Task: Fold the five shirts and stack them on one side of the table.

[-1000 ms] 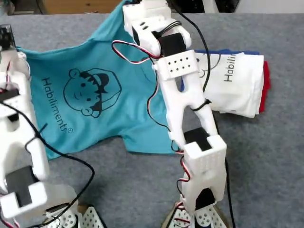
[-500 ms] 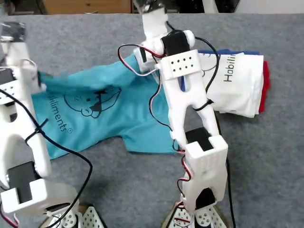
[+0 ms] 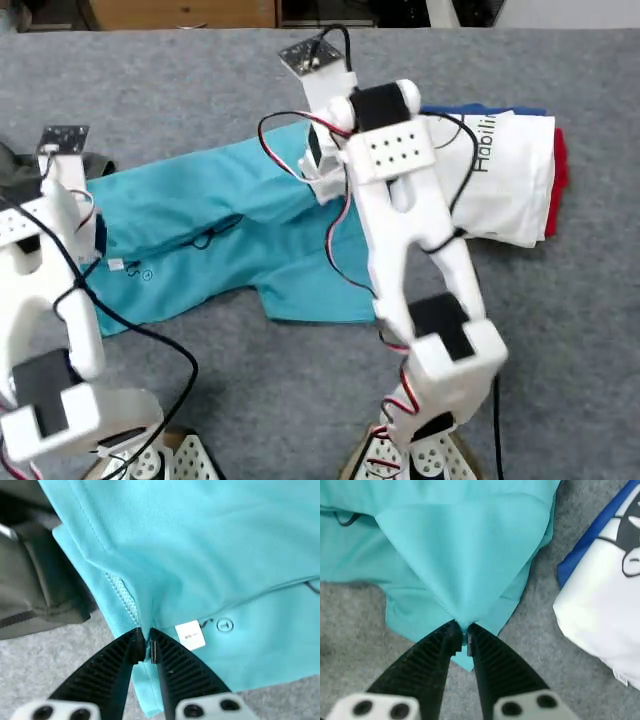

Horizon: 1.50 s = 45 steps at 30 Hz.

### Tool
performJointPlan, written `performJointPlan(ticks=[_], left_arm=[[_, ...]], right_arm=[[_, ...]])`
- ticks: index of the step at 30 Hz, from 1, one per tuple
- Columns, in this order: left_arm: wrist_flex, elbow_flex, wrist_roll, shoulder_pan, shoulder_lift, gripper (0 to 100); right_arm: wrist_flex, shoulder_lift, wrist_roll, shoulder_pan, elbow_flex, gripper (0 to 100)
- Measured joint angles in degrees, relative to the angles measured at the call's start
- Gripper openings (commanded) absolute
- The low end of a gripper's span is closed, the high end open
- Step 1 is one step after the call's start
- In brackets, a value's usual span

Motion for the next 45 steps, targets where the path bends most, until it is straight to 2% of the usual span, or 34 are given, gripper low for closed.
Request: performJointPlan(ticks=[7,10,14,18,30,36,45], left_arm=[[0.0,8.9,-1.1,0.0,-16.4,2],[-3.6,14.2,-1.2,-0.4,-19.3,2],[-10.5,20.8,-1.2,-3.4,-19.7,2],[-12.3,23.7,-3.5,-4.8,-19.7,2],[-12.6,27.9,-7.1,-5.5,-20.0,2],[-10.0,27.5,-7.7,-6.5,-20.9,2],[-9.7,28.6,-7.7,-4.3,-20.9,2]], right_arm=[[0.0,-8.5,0.0,1.1,4.8,0.1],[0.0,-10.7,0.0,1.1,9.7,0.1],[0.0,-14.9,0.0,1.2,17.8,0.1],[-0.1,-18.2,0.0,1.2,25.9,0.1],[0.0,-21.5,0.0,2.1,29.0,0.1],[0.0,-21.6,0.0,2.1,33.4,0.1],[0.0,-21.6,0.0,2.1,38.8,0.1]])
